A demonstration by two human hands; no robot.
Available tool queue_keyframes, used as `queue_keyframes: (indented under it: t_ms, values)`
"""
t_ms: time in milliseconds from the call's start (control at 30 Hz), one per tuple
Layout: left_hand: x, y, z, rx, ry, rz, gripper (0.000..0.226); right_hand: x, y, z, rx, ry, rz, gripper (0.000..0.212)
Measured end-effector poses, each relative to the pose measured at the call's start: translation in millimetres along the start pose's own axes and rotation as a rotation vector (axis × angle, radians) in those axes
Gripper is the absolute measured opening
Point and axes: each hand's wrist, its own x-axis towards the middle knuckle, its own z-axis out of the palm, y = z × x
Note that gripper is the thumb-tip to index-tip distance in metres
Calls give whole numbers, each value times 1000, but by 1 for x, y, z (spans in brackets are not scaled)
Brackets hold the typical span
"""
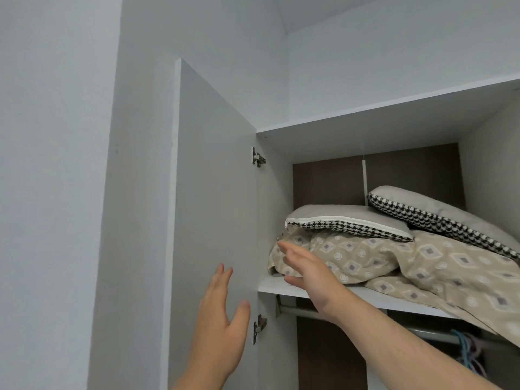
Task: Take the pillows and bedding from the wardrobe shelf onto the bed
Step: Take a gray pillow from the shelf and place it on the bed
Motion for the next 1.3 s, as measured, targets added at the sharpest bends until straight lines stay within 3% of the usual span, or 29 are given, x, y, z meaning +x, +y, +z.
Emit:
queue_keyframes:
  t_ms: [267, 367, 500, 700, 967, 1100, 1200, 1300]
  values:
    - [38, 70, 119, -293, -125, -126, 45, -26, 18, -149, -181, 181, -42, 28]
    - [42, 89, 163, -342, -166, -147, 60, -31, 24, -193, -283, 313, -81, 28]
    - [49, 109, 224, -312, -223, -8, 60, -33, 36, -237, -441, 525, -166, 26]
    - [72, 128, 318, -208, -264, 278, 69, -5, 55, -320, -349, 809, -196, 27]
    - [163, 129, 408, -132, -164, 486, 69, 67, 65, -399, -649, 969, -223, 31]
    - [215, 152, 459, -29, -129, 586, 64, 102, 57, -442, -708, 1107, -153, 40]
    - [252, 166, 496, 127, -85, 640, 57, 118, 58, -470, -817, 1174, 3, 46]
    - [287, 170, 521, 317, -70, 583, 55, 128, 58, -498, -951, 1200, 187, 56]
